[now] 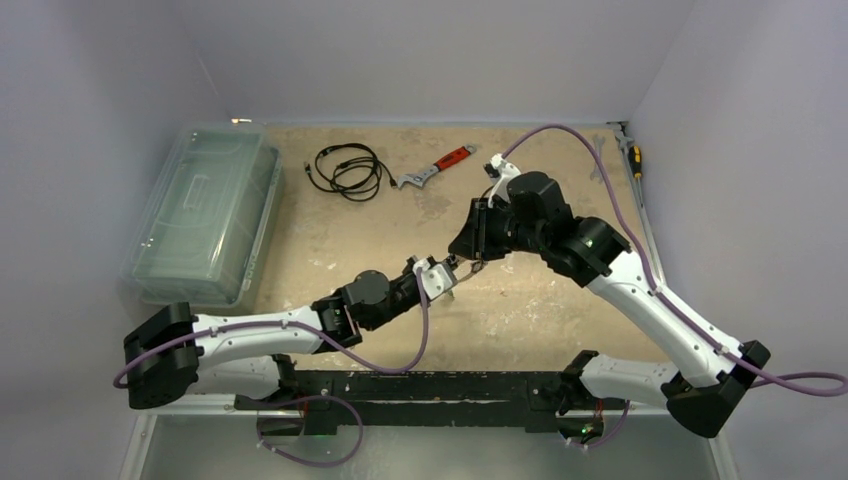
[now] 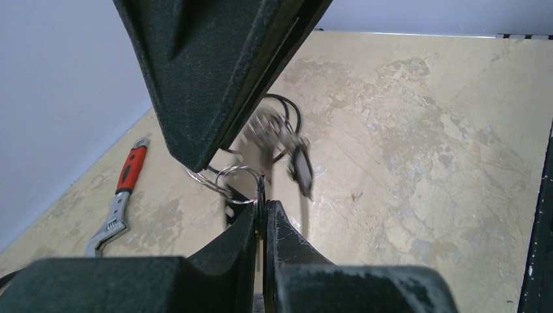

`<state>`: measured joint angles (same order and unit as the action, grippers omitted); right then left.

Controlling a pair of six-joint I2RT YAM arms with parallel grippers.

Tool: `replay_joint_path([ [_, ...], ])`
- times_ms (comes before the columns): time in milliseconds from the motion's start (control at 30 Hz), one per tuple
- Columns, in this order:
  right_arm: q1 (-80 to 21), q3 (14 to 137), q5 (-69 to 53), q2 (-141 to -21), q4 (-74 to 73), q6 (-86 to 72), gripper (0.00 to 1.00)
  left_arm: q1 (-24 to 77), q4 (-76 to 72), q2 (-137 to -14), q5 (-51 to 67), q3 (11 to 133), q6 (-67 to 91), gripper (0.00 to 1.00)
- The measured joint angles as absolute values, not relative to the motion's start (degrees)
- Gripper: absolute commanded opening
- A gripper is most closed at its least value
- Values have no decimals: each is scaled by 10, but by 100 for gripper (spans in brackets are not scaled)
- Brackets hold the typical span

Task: Put the keys on the keyring

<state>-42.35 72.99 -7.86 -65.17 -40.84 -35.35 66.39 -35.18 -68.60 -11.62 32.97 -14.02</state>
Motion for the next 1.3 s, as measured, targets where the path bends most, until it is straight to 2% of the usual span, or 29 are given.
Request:
replay_joint_path([
  [67, -423, 728, -84, -651, -403, -357, 52, 664, -333, -674, -114, 330, -139, 0],
  [133, -423, 726, -85, -648, -400, -357, 58, 664, -299, -662, -110, 330, -133, 0],
  [367, -424, 726, -68, -636, -397, -354, 65, 664, -190, -643, -96, 340, -114, 0],
  [567, -424, 726, -45, -634, -398, -350, 70, 664, -80, -643, -92, 409, -102, 0],
  [700, -424, 726, -27, -629, -398, -347, 75, 663, -28, -644, -104, 465, -103, 0],
  [800, -424, 726, -16, -624, -399, -345, 83, 656, 2, -654, -115, 497, -116, 0],
  [1000, -421, 717, 35, -618, -405, -344, 95, 578, 43, -699, -93, 541, -146, 0],
  [1300, -421, 717, 101, -617, -416, -344, 97, 453, 103, -822, -36, 684, -208, 0],
])
